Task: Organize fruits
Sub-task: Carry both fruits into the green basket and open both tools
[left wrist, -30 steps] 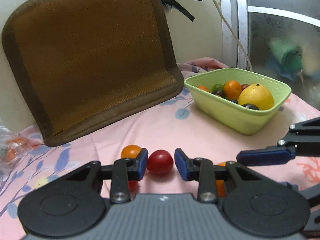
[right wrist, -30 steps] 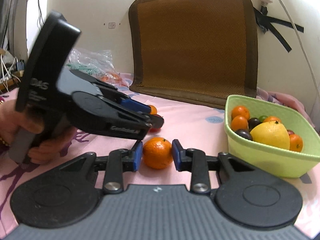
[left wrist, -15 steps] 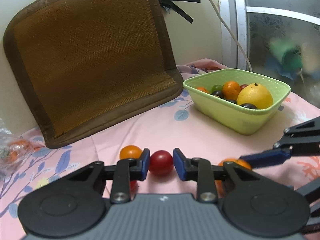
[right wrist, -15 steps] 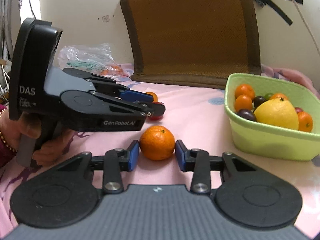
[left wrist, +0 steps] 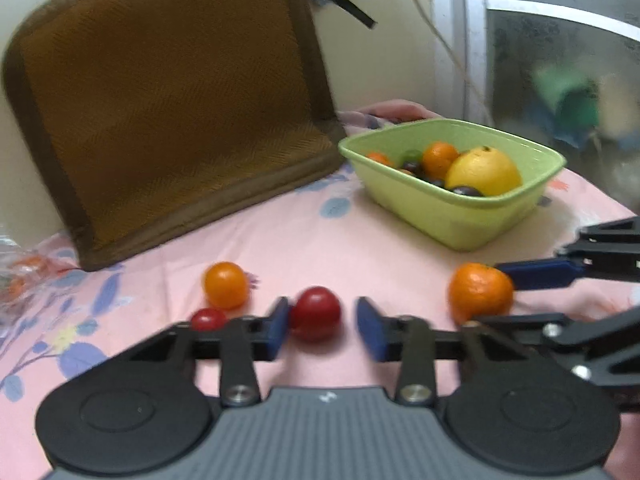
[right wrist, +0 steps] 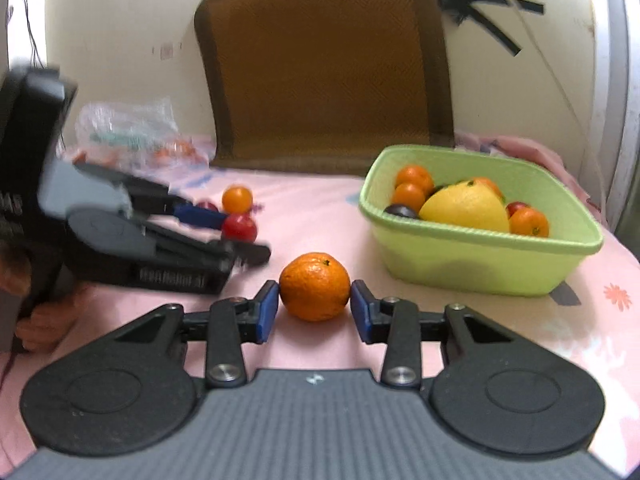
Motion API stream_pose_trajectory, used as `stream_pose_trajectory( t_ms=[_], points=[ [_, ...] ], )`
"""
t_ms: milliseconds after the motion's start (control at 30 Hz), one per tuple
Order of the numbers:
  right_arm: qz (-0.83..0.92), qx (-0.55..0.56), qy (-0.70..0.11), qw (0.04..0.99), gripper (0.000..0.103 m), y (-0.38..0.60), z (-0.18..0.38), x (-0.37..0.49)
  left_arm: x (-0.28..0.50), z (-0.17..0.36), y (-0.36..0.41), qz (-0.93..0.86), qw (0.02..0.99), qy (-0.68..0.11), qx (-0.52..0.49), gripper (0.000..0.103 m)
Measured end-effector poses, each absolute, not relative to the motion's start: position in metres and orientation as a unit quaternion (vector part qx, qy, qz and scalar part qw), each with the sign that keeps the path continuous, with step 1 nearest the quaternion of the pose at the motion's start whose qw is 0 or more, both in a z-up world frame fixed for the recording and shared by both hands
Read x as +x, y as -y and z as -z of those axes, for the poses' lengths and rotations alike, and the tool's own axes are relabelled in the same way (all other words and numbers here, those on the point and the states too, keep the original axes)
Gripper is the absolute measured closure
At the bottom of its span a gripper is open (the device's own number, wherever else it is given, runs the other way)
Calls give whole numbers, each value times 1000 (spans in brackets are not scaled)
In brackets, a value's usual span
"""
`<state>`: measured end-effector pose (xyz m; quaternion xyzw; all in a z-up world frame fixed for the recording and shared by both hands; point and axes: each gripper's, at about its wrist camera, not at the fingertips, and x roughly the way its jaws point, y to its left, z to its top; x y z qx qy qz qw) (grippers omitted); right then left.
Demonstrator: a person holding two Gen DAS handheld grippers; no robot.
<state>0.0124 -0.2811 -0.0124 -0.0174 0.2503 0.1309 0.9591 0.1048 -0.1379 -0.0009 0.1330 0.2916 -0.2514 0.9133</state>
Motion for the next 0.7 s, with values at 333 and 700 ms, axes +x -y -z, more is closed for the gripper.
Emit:
stream_pose_trajectory(
  t_ms=[333, 700],
  points=[
    [-128, 47, -160, 978, 61, 305, -15, -5, 98, -50, 151, 298, 916, -261, 61, 75],
    [-11, 90, -155, 984, 60, 377, -24, 63, 165, -53, 231, 328, 894, -306, 12, 73]
  ],
)
